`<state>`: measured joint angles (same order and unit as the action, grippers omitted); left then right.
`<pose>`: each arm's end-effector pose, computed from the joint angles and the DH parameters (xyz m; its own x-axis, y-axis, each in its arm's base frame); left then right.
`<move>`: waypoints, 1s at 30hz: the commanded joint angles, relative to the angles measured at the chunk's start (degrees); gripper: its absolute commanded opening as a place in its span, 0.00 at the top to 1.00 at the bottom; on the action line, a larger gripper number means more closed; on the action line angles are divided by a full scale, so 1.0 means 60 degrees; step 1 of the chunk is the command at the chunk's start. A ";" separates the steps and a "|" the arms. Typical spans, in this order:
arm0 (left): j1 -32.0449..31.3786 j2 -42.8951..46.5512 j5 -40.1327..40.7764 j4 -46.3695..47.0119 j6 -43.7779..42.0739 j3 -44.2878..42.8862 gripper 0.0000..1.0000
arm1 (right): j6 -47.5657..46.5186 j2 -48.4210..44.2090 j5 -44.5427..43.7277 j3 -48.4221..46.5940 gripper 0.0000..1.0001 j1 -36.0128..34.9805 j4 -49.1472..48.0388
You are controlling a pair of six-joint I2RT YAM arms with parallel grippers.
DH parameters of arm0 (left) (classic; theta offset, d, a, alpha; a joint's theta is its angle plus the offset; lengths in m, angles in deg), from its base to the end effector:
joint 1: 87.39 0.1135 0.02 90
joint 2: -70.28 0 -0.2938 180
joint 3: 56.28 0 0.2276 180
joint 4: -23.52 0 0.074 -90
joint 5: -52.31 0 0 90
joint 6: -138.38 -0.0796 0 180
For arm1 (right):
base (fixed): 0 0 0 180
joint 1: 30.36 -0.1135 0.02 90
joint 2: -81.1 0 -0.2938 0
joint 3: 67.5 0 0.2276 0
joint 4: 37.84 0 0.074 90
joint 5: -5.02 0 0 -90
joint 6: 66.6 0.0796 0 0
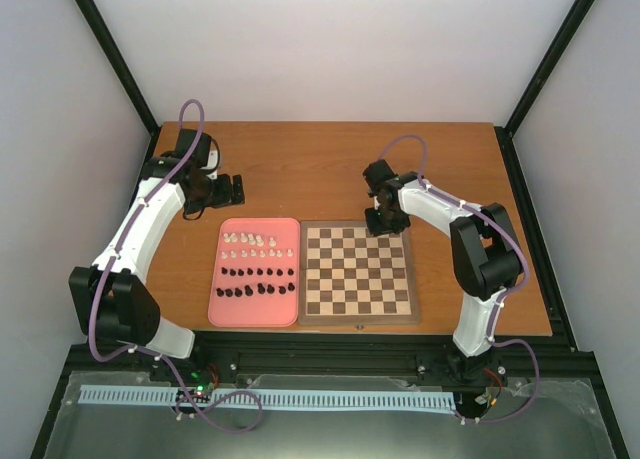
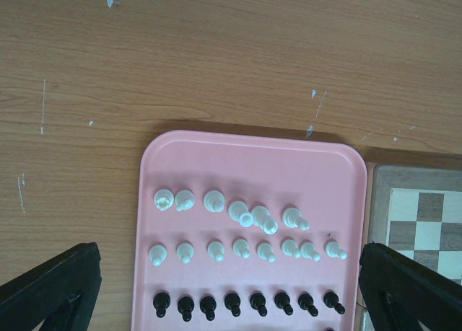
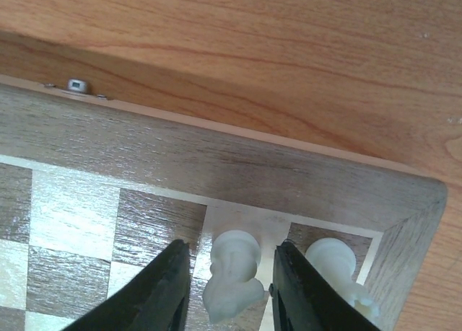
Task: Set up the chess pieces on the board
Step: Place the chess piece on the chessboard, then pick up the chess piece from the storage box.
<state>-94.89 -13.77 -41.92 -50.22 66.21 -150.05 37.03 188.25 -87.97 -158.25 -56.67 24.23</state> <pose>0.2779 -0.0425 0.3063 -0.8981 -0.1898 -0.3967 -0.1185 0.9732 -0.1973 0.3207 0.1539 0.1796 -0.9557 -0.2100 -0.2063 -0.2141 0.9768 -0.0026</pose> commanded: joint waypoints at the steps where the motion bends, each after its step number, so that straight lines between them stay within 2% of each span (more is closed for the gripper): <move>1: 0.0035 -0.0051 -0.0024 0.0071 0.0045 -0.0169 0.00 | 0.0047 -0.0098 0.0080 -0.0205 0.64 0.0077 0.0031; 6: 0.0035 -0.0037 -0.0056 0.0071 0.0045 -0.0174 0.00 | -0.0137 -0.0448 0.0325 -0.1005 0.51 0.0078 0.0253; 10: 0.0035 -0.0034 -0.0059 0.0060 0.0045 -0.0216 0.00 | -0.0258 -0.0440 0.0480 -0.2018 0.45 0.0024 0.0472; 15: 0.0033 -0.0028 -0.0080 0.0059 0.0059 -0.0281 0.00 | -0.0367 0.0401 0.1085 -0.3590 0.45 -0.0626 0.0741; 24: 0.0035 0.0068 0.0023 0.0030 0.0076 -0.0255 0.00 | -0.0710 0.2759 0.2414 -0.6350 0.47 -0.3091 0.0887; 30: 0.0035 0.0213 0.0114 0.0023 0.0051 -0.0125 0.00 | -0.0880 0.3589 0.3019 -0.7101 0.47 -0.3451 0.1072</move>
<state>-94.89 -13.77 -41.83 -50.22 66.21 -150.05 33.18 208.71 -73.08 -197.74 -78.07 28.84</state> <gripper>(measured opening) 0.997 0.530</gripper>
